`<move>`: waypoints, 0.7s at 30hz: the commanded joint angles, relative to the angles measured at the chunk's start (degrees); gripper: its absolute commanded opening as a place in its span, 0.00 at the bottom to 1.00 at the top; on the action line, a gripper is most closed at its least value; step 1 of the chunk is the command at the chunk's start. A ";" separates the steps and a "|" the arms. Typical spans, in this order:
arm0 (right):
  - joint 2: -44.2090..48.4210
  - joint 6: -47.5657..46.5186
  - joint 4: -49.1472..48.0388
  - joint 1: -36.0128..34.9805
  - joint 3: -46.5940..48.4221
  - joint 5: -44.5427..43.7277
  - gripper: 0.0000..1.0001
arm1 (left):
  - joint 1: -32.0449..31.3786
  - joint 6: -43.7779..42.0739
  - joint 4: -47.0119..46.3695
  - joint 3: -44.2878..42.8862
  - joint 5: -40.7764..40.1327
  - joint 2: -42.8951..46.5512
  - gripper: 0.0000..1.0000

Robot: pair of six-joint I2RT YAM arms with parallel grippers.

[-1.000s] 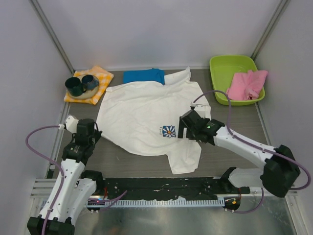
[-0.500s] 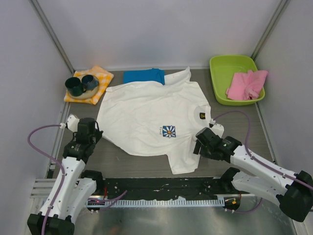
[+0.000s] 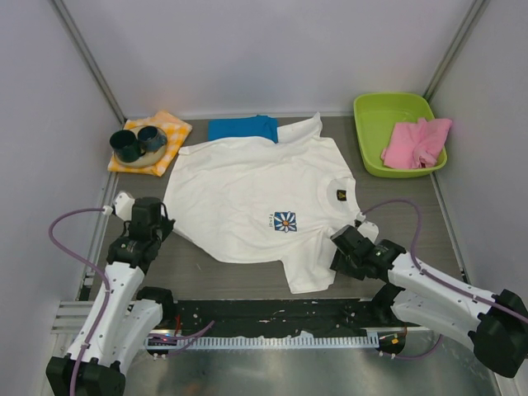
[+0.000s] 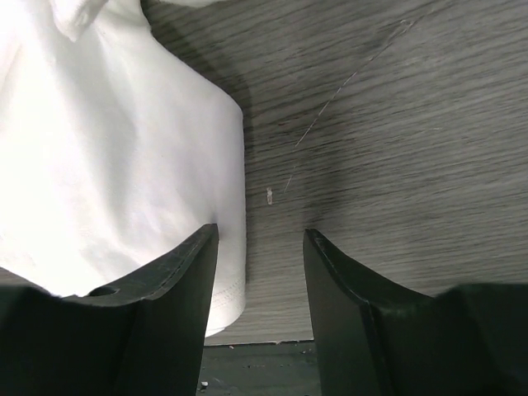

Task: Fold and stack the t-shirts

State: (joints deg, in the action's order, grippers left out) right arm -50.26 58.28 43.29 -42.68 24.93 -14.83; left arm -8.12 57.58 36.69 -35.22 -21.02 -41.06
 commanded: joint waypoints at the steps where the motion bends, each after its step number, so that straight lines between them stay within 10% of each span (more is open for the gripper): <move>1: 1.13 2.27 -3.73 -0.39 -1.98 0.76 0.51 | 0.39 -1.16 -0.83 -1.87 -1.13 1.42 0.00; 10: -2.12 2.89 -9.27 -0.57 -2.96 0.68 0.39 | 0.39 -1.51 0.31 -1.69 -2.19 2.03 0.00; 17: -2.04 2.89 -8.14 -0.74 -2.87 -0.90 0.01 | 0.39 -1.86 2.77 -2.74 -3.07 3.79 0.00; 21: 2.87 3.33 -2.87 -1.53 -1.64 -3.70 0.01 | 0.39 -1.95 6.11 -3.80 -2.89 6.34 0.00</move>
State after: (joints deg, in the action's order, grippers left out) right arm -51.51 60.60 35.22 -43.29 22.61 -14.46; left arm -8.12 56.51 39.59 -35.75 -22.41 -37.23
